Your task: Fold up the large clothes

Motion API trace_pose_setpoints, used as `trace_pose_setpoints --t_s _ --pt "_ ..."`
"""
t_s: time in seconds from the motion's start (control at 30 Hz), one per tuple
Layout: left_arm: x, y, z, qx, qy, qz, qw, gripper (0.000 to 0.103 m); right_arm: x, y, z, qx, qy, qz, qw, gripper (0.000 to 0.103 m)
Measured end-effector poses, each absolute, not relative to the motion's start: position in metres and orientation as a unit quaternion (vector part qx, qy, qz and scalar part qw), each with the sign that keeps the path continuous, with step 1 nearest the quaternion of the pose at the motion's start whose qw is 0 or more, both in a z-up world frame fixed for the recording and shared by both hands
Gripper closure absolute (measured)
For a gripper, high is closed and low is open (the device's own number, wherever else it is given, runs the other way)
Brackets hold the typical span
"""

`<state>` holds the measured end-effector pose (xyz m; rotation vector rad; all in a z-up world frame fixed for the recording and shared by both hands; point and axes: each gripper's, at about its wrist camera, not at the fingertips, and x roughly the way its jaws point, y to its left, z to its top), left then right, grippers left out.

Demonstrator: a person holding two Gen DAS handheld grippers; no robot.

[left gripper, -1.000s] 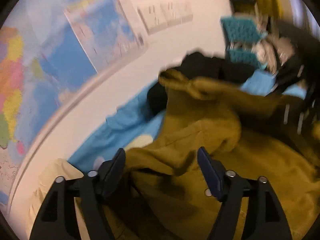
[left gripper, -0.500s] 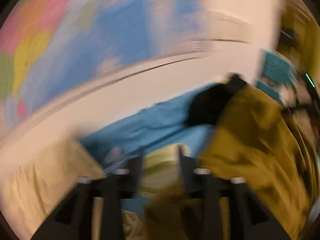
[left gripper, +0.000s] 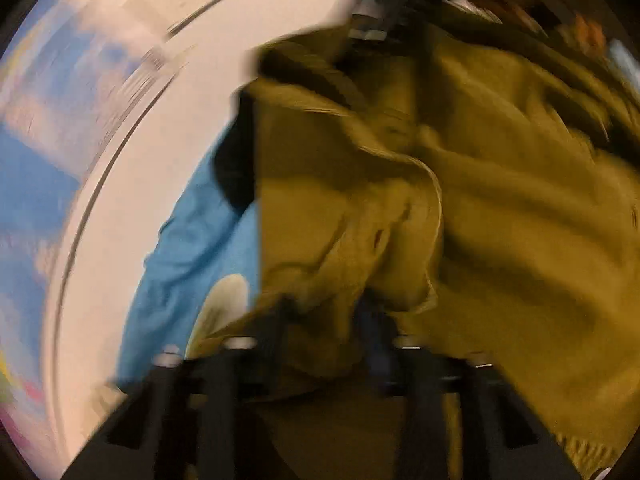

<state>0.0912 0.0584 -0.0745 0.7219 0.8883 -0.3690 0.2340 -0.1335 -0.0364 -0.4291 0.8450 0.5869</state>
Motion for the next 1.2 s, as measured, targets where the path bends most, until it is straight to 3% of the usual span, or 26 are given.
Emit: trace_pose_setpoints --t_s 0.07,0.23,0.27,0.3,0.33,0.37,0.4,0.43,0.53,0.57,0.6,0.63,0.73,0.97,1.13,1.17,1.2 --pt "0.112 0.092 -0.048 0.253 0.419 -0.148 0.859 0.088 0.245 -0.148 -0.031 -0.143 0.418 0.305 0.844 0.099" --pt "0.174 0.195 -0.01 0.001 0.425 -0.048 0.904 0.089 0.259 -0.188 0.007 0.005 0.384 0.311 0.87 0.101" --pt "0.183 0.208 -0.011 -0.033 0.43 -0.037 0.901 0.083 0.268 -0.193 0.005 0.027 0.387 0.305 0.87 0.101" --pt "0.191 0.22 -0.016 -0.062 0.439 -0.022 0.896 0.069 0.275 -0.19 0.0 0.039 0.396 0.304 0.866 0.101" --pt "0.2 0.224 -0.023 -0.07 0.452 -0.006 0.889 0.066 0.283 -0.183 -0.012 0.034 0.413 0.291 0.862 0.1" --pt "0.21 0.221 -0.033 -0.043 0.471 0.012 0.881 0.057 0.29 -0.175 -0.02 0.02 0.428 0.28 0.859 0.094" --pt "0.215 0.216 -0.041 -0.019 0.484 0.033 0.874 0.054 0.295 -0.167 -0.03 0.007 0.446 0.263 0.855 0.074" --pt "0.216 0.211 -0.046 -0.003 0.49 0.047 0.871 0.054 0.3 -0.163 -0.04 0.004 0.463 0.246 0.851 0.065" --pt "0.197 0.205 -0.036 0.013 0.467 0.033 0.884 0.049 0.289 -0.185 -0.025 0.049 0.437 0.245 0.864 0.041" --pt "0.188 0.208 -0.028 0.016 0.451 0.03 0.892 0.041 0.28 -0.194 -0.018 0.056 0.428 0.243 0.869 0.025" --pt "0.176 0.212 -0.019 0.017 0.436 0.025 0.9 0.03 0.266 -0.206 -0.012 0.057 0.414 0.244 0.875 0.019" --pt "0.164 0.216 -0.01 0.017 0.422 0.022 0.906 0.026 0.25 -0.217 -0.006 0.053 0.403 0.247 0.88 0.017" --pt "0.117 0.225 0.011 0.034 0.39 0.014 0.92 0.026 0.182 -0.249 -0.007 0.029 0.4 0.261 0.878 0.01" --pt "0.013 0.238 0.005 0.02 0.39 -0.022 0.921 0.025 0.061 -0.264 -0.056 0.035 0.454 0.306 0.836 0.007" --pt "-0.051 0.237 -0.029 -0.042 0.406 -0.087 0.909 0.018 0.038 -0.253 -0.088 0.056 0.474 0.325 0.817 0.009" --pt "-0.064 0.229 -0.04 -0.047 0.413 -0.105 0.903 0.016 0.037 -0.249 -0.092 0.059 0.472 0.324 0.818 0.031" --pt "-0.073 0.221 -0.049 -0.036 0.42 -0.105 0.9 0.016 0.038 -0.245 -0.092 0.056 0.472 0.321 0.819 0.06"
